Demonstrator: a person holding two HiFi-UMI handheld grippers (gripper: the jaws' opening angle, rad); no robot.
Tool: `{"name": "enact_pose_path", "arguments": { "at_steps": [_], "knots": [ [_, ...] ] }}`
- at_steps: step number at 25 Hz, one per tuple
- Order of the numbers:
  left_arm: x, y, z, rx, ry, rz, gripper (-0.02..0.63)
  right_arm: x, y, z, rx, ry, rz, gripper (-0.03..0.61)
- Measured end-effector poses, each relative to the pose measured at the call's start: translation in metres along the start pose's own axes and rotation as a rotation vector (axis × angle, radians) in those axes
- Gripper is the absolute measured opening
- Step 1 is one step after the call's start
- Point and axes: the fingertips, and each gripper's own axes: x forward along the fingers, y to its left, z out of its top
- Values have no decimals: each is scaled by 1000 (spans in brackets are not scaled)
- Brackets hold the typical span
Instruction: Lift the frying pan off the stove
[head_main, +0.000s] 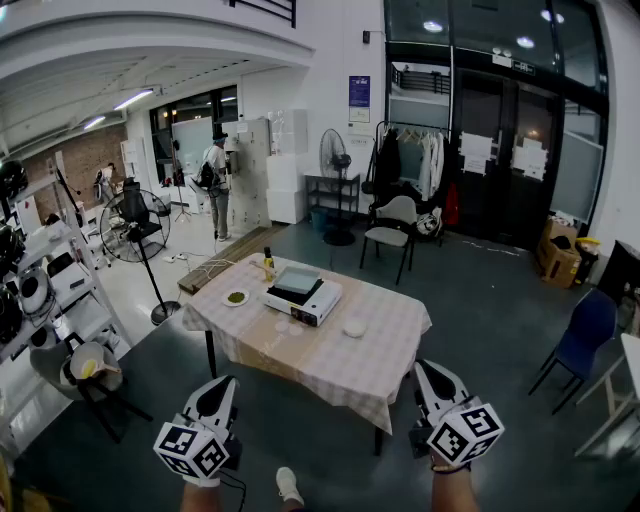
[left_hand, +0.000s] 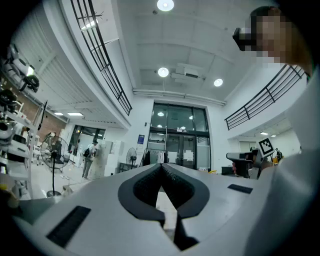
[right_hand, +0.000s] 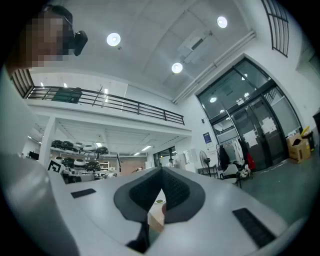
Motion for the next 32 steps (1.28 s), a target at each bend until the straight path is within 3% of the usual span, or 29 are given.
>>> {"name": "enact_pose_path", "arguments": {
  "at_steps": [4,15,32],
  "knots": [
    [-2,-6,0,-25,-4,-13,21,1,0,-4,-6,1,18,5],
    [-19,-11,2,-7,-45,63,21,-1,6,-11,-4,6,53,5],
    [-17,3,-5,10,2,123,21,25,10,-23,68,-7,127,5]
  ]
}}
